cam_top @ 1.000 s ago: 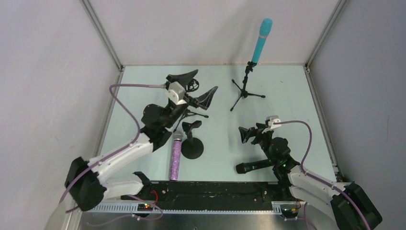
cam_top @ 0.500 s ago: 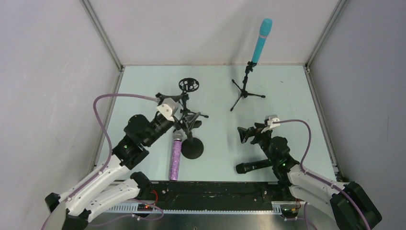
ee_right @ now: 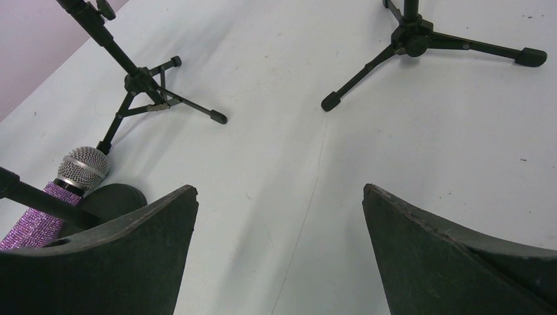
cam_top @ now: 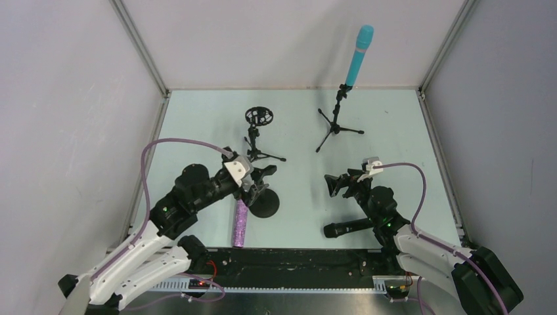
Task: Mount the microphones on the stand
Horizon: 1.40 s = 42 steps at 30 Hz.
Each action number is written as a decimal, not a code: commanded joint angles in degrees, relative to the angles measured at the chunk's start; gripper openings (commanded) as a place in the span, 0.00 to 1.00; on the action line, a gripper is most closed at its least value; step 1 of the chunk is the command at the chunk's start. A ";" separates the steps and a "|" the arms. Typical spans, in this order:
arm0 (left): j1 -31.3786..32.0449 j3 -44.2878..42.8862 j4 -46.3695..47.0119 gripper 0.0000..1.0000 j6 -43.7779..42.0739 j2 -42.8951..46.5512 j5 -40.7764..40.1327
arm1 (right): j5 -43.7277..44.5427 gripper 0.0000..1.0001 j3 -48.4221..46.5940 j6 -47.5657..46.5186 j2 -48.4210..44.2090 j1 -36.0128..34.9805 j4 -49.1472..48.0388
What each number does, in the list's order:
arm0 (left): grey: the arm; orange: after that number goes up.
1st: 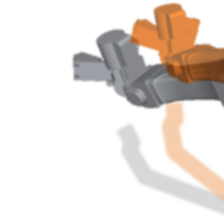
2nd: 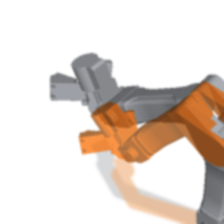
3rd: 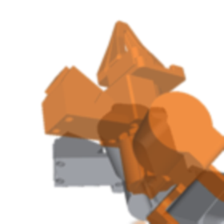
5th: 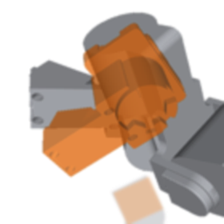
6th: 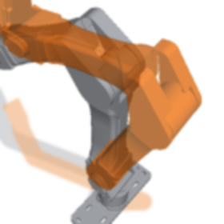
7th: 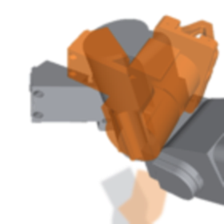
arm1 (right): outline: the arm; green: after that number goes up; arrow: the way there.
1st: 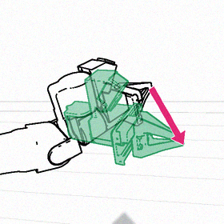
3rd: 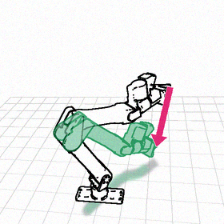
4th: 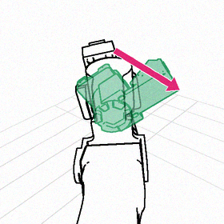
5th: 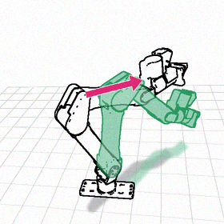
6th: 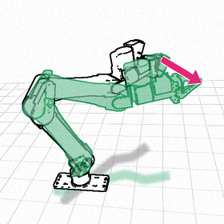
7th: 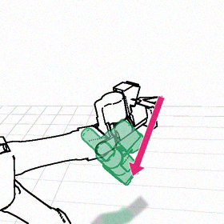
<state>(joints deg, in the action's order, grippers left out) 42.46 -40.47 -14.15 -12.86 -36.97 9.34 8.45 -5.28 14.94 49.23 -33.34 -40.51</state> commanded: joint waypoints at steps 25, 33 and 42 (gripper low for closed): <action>-2.38 0.40 -0.47 0.72 -12.34 -8.49 2.68 | -1.74 1.00 -2.81 0.97 0.69 0.48 -0.53; -2.83 -0.36 2.56 0.71 -12.49 -9.49 2.52 | -1.96 1.00 -2.98 1.05 1.10 0.48 -0.37; -3.33 -1.36 2.83 0.38 -14.11 -10.94 4.33 | -1.79 1.00 -3.09 0.90 1.06 0.65 -0.10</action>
<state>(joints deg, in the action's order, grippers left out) 39.81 -39.24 -13.87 -25.10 -47.75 11.81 6.96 -6.00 15.46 50.09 -33.01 -40.38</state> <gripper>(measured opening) 0.585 0.996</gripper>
